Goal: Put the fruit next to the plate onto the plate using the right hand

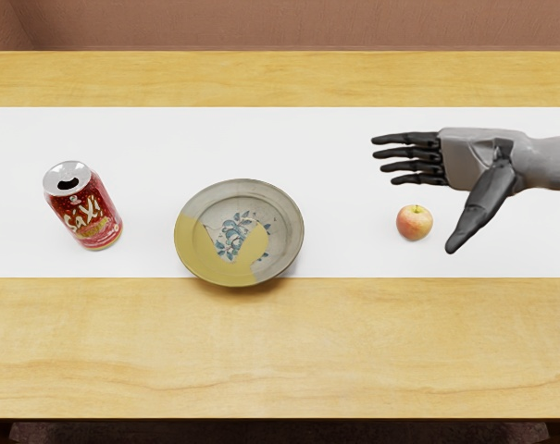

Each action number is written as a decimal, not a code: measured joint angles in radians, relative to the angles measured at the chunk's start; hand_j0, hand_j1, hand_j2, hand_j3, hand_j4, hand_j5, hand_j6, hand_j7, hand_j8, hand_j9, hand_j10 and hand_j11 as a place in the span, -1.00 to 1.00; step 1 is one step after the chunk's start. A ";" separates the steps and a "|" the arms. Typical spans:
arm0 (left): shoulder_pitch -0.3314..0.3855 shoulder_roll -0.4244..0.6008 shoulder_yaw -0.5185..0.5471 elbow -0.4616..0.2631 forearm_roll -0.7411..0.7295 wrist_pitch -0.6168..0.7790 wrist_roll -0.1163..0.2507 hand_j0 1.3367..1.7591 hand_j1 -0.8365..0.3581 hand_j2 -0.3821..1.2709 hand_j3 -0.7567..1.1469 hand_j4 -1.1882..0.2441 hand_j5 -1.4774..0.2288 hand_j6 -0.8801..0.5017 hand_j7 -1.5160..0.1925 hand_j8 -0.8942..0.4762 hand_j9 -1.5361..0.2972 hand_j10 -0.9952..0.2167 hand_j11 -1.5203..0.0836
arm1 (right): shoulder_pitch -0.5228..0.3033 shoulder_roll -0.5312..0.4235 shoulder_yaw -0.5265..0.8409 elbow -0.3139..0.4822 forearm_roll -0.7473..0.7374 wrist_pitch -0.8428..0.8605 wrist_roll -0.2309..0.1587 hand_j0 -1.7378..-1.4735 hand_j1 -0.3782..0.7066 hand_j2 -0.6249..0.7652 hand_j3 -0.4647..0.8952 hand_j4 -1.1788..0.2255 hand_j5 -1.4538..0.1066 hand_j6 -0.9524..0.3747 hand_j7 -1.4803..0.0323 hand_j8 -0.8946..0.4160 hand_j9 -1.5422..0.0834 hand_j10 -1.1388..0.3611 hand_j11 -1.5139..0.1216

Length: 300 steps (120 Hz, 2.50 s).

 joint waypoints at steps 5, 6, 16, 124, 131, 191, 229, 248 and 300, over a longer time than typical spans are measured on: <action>0.000 0.000 0.000 0.000 0.000 0.000 0.000 0.52 0.50 -0.48 -0.21 0.32 0.36 -0.08 0.41 -0.05 0.33 0.24 0.50 | 0.001 0.001 0.000 0.000 -0.004 0.002 -0.001 -0.40 -0.86 -0.11 -0.32 0.62 0.80 0.37 0.89 0.30 0.84 0.47 0.79; 0.000 0.000 0.000 0.000 0.000 0.000 0.000 0.52 0.50 -0.48 -0.21 0.32 0.36 -0.08 0.41 -0.05 0.33 0.24 0.50 | 0.002 0.001 0.000 0.000 -0.005 0.002 -0.003 -0.40 -0.86 -0.11 -0.32 0.62 0.80 0.37 0.89 0.30 0.84 0.47 0.79; 0.000 0.000 0.000 0.000 0.000 0.000 0.000 0.52 0.50 -0.48 -0.21 0.32 0.36 -0.08 0.41 -0.05 0.33 0.24 0.50 | 0.009 0.017 0.007 -0.005 -0.023 0.005 -0.023 -0.40 -0.86 -0.11 -0.32 0.62 0.80 0.37 0.89 0.30 0.84 0.47 0.79; 0.000 0.000 0.000 0.000 0.000 0.000 0.000 0.52 0.50 -0.48 -0.21 0.32 0.36 -0.08 0.41 -0.05 0.33 0.24 0.50 | -0.098 0.292 -0.010 -0.073 -0.885 -0.674 -0.363 -0.40 -0.73 -0.13 -0.32 0.53 0.69 0.27 0.78 0.20 0.74 0.38 0.69; 0.000 0.000 0.000 0.000 0.000 0.000 0.000 0.52 0.50 -0.48 -0.21 0.32 0.36 -0.08 0.41 -0.05 0.33 0.24 0.50 | -0.111 0.304 -0.017 -0.075 -0.925 -0.700 -0.364 -0.40 -0.72 -0.13 -0.32 0.52 0.69 0.27 0.78 0.20 0.73 0.37 0.68; 0.000 0.000 0.000 0.000 0.000 0.000 0.000 0.52 0.50 -0.48 -0.21 0.32 0.36 -0.08 0.41 -0.05 0.33 0.24 0.50 | -0.177 0.387 -0.054 -0.081 -1.033 -0.779 -0.356 -0.40 -0.47 -0.16 -0.32 0.36 0.50 0.10 0.58 0.02 0.55 0.22 0.50; 0.000 0.000 0.000 0.000 0.000 0.000 0.000 0.52 0.50 -0.48 -0.21 0.32 0.36 -0.08 0.41 -0.05 0.33 0.24 0.50 | -0.189 0.405 -0.069 -0.081 -1.036 -0.809 -0.356 -0.40 -0.38 -0.17 -0.32 0.31 0.43 0.04 0.51 -0.04 0.48 0.17 0.44; 0.000 0.000 0.000 0.000 0.000 0.000 0.000 0.52 0.50 -0.48 -0.21 0.32 0.36 -0.08 0.41 -0.05 0.33 0.24 0.50 | -0.187 0.407 -0.074 -0.078 -1.035 -0.808 -0.356 -0.40 -0.31 -0.18 -0.32 0.26 0.38 -0.01 0.46 -0.08 0.43 0.13 0.39; 0.000 0.000 0.000 0.000 0.000 0.000 0.000 0.52 0.50 -0.48 -0.21 0.32 0.36 -0.08 0.41 -0.05 0.33 0.24 0.50 | -0.183 0.431 -0.075 -0.074 -1.028 -0.791 -0.358 -0.39 -0.05 -0.18 -0.32 0.09 0.18 -0.19 0.25 -0.27 0.24 -0.03 0.20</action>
